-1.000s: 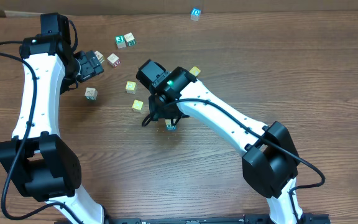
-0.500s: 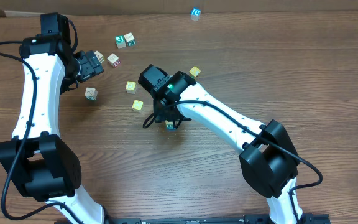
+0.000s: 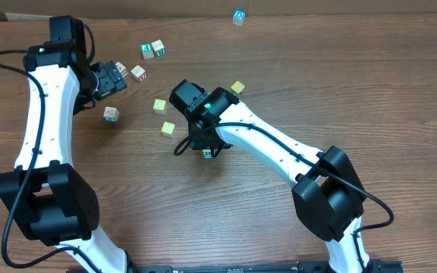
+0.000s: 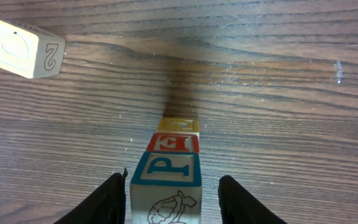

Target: Form a tower

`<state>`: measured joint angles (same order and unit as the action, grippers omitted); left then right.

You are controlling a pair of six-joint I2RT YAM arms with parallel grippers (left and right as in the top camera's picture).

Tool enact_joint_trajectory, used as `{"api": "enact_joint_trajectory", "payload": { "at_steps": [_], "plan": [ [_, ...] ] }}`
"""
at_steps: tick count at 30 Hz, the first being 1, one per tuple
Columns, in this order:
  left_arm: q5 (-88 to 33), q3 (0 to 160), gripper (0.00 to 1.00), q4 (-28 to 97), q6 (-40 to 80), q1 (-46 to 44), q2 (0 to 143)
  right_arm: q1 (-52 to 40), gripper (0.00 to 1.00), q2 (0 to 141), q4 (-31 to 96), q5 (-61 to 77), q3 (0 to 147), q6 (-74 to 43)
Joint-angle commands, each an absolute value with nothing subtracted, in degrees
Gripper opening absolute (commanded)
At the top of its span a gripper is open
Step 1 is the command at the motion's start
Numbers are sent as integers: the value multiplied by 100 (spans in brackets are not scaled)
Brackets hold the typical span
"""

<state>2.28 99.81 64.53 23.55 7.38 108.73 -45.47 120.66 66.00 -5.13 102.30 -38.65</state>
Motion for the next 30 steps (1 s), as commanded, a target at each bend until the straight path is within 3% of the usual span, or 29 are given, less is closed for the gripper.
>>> {"api": "enact_joint_trajectory", "payload": {
  "at_steps": [1, 30],
  "plan": [
    [187, 10086, 100, 6447, 2268, 733, 10746, -4576, 45, 12057, 6584, -438, 10195, -3905],
    [185, 10086, 99, 6447, 2268, 733, 10746, -4576, 33, 12057, 6672, -373, 10195, -3903]
  ]
}}
